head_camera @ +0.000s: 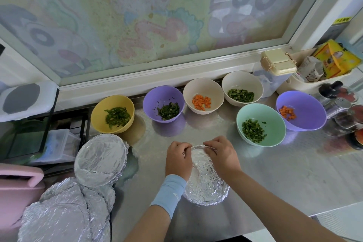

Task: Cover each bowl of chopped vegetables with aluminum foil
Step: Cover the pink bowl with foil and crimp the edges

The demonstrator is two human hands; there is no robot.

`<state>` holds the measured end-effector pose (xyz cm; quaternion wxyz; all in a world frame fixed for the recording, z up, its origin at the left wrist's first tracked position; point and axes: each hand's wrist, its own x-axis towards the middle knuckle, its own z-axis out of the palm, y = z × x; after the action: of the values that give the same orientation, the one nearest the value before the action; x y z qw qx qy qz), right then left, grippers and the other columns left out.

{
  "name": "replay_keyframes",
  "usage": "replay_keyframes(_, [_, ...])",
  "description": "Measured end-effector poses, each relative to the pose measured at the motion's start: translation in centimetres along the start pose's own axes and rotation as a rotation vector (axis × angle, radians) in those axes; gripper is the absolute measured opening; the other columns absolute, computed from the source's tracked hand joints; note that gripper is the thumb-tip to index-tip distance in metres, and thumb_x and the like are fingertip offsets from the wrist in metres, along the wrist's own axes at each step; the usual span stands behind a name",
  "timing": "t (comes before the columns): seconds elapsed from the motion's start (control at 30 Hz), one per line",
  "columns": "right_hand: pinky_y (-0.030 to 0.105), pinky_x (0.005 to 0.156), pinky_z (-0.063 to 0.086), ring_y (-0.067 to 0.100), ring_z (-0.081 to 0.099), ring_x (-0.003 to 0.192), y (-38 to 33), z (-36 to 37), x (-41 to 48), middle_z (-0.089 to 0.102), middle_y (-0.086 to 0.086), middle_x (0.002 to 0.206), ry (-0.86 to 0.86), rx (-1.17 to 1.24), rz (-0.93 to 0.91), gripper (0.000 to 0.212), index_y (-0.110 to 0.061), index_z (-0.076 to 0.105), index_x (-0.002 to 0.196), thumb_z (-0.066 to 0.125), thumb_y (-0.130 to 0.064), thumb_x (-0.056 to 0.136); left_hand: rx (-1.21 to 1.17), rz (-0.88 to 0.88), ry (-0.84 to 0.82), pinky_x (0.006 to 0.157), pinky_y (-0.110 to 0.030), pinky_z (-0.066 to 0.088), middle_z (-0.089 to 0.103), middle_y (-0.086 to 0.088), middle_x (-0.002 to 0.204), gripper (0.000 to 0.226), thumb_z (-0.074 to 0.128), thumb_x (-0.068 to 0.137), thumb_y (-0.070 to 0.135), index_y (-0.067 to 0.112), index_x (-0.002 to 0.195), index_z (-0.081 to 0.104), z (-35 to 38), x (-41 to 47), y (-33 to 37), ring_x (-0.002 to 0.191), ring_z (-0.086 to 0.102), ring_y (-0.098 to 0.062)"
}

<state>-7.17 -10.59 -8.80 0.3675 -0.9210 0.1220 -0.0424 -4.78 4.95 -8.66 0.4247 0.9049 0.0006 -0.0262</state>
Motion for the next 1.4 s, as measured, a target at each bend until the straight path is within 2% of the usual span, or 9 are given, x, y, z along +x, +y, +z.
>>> replay_keyframes(0.1, [0.031,0.080,0.047,0.017,0.056,0.087,0.0,0.3,0.1,0.056,-0.008,0.086,0.011,0.033,0.024,0.012,-0.022,0.078,0.097,0.073,-0.021,0.086,0.062,0.097,-0.060,0.083,-0.018,0.039,0.057,0.002,0.091,0.028,0.056,0.088,0.001,0.018,0.097,0.076,0.1,0.8,0.5,0.095,0.053,-0.015])
replay_keyframes(0.17, [0.033,0.076,0.049,0.016,0.057,0.081,0.2,0.4,0.0,0.055,-0.008,0.082,0.018,0.047,0.050,0.011,-0.023,0.078,0.095,0.074,-0.021,0.086,0.073,0.126,-0.091,0.082,-0.020,0.041,0.059,0.003,0.090,0.024,0.060,0.087,0.006,0.020,0.096,0.077,0.3,1.2,0.8,0.094,0.053,-0.015])
replay_keyframes(0.27, [0.033,0.072,0.049,0.015,0.057,0.076,0.3,0.4,-0.1,0.054,-0.007,0.078,0.014,0.065,0.056,0.009,-0.024,0.079,0.093,0.074,-0.022,0.085,0.035,0.101,-0.094,0.082,-0.026,0.047,0.059,0.004,0.086,0.010,0.069,0.087,0.019,0.022,0.092,0.077,0.6,1.2,0.7,0.092,0.055,-0.016])
replay_keyframes(0.47, [0.030,0.071,0.047,0.014,0.056,0.077,0.0,0.5,0.3,0.053,-0.009,0.076,-0.040,0.041,0.031,0.007,-0.025,0.079,0.090,0.074,-0.023,0.085,0.043,0.049,-0.110,0.079,-0.021,0.039,0.056,0.007,0.087,0.008,0.065,0.091,0.018,0.020,0.089,0.073,0.6,0.9,0.5,0.093,0.052,-0.015])
replay_keyframes(0.77, [0.026,0.076,0.047,0.012,0.059,0.082,-0.7,0.7,0.5,0.061,-0.007,0.084,-0.025,0.067,0.074,0.008,-0.024,0.077,0.092,0.072,-0.028,0.086,0.066,0.043,0.014,0.083,-0.031,0.045,0.056,0.003,0.091,0.013,0.060,0.094,0.016,0.020,0.096,0.072,0.5,0.0,0.0,0.094,0.047,-0.017])
replay_keyframes(0.93, [0.033,0.072,0.049,0.013,0.059,0.075,-0.2,1.0,0.2,0.060,-0.006,0.077,0.003,0.086,0.061,0.007,-0.028,0.078,0.088,0.073,-0.026,0.086,0.243,0.331,-0.081,0.072,-0.027,0.046,0.056,0.005,0.088,0.020,0.058,0.091,0.017,0.024,0.102,0.074,0.5,1.0,0.3,0.088,0.050,-0.016])
replay_keyframes(1.17, [0.029,0.064,0.051,0.005,0.061,0.063,0.0,0.7,0.3,0.067,-0.010,0.072,0.044,0.096,-0.027,0.006,-0.031,0.079,0.087,0.078,-0.029,0.081,0.137,0.220,-0.117,0.077,-0.014,0.033,0.049,0.012,0.085,0.012,0.065,0.092,0.025,0.020,0.093,0.076,0.6,1.5,0.2,0.091,0.047,-0.011])
replay_keyframes(1.3, [0.022,0.077,0.052,0.002,0.062,0.078,0.0,0.0,0.3,0.069,-0.014,0.094,-0.039,0.120,0.033,0.024,-0.027,0.073,0.108,0.075,-0.029,0.084,0.150,0.122,-0.075,0.076,-0.018,0.035,0.051,0.007,0.087,0.014,0.062,0.094,0.025,0.019,0.092,0.075,0.5,0.9,0.3,0.094,0.046,-0.012])
replay_keyframes(1.4, [0.025,0.081,0.051,0.006,0.061,0.085,0.2,-0.2,0.1,0.065,-0.013,0.098,-0.016,0.087,0.052,0.016,-0.025,0.073,0.102,0.073,-0.024,0.086,0.166,0.053,-0.038,0.077,-0.027,0.043,0.052,0.005,0.086,0.013,0.061,0.093,0.022,0.019,0.087,0.072,0.3,0.9,0.3,0.094,0.046,-0.014])
